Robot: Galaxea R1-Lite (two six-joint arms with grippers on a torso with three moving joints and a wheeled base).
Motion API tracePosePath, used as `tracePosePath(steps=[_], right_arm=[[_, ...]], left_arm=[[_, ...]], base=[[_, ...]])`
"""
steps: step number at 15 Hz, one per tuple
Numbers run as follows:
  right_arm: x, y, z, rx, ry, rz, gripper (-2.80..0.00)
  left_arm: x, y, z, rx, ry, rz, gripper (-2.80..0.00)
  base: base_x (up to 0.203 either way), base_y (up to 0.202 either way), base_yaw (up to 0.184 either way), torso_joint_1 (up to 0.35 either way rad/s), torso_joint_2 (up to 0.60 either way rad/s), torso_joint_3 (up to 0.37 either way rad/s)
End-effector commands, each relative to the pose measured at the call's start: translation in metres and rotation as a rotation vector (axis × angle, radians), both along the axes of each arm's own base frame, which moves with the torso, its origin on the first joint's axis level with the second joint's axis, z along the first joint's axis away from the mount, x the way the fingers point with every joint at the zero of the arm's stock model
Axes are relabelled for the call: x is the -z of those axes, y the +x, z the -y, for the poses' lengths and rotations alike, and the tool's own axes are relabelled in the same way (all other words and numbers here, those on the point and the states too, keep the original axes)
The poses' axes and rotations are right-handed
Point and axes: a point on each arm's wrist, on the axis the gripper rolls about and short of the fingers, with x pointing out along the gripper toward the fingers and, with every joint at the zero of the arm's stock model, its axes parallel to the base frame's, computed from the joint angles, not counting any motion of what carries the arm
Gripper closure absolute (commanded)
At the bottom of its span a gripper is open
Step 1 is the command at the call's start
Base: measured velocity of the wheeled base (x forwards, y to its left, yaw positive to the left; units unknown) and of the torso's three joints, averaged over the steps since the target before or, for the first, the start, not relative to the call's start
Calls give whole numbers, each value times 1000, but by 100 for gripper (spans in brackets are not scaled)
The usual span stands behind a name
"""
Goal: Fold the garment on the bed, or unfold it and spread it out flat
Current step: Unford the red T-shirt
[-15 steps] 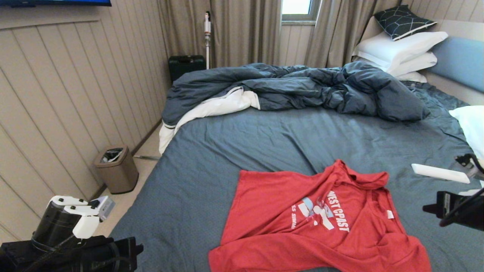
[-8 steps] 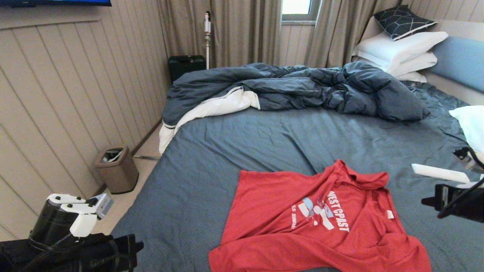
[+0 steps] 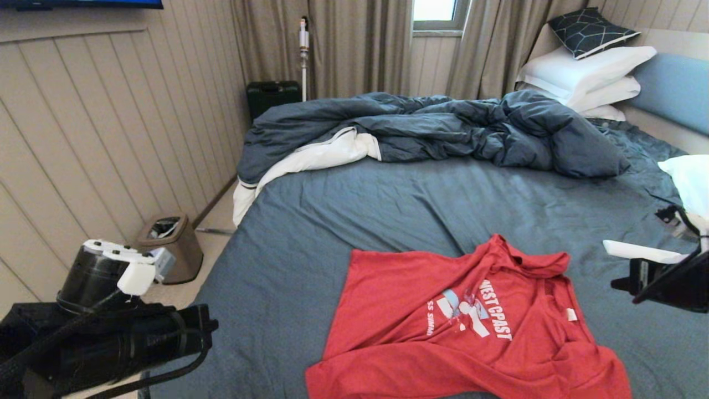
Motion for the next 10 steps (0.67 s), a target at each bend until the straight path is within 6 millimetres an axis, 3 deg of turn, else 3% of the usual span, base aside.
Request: tracePosePath(steps=[1, 4, 10], right_arm=[[1, 1, 0, -4, 4, -2, 0], [-6, 5, 3, 8, 3, 20, 0], [-3, 8, 5, 0, 26, 16, 0]], left_arm=[[-16, 10, 5, 0, -16, 23, 0], [-36, 22, 14, 21, -23, 31, 0], [-40, 52, 33, 94, -47, 10, 0]], base=[[0, 0, 0, 0, 0, 0], [0, 0, 0, 0, 0, 0], [0, 0, 0, 0, 0, 0]])
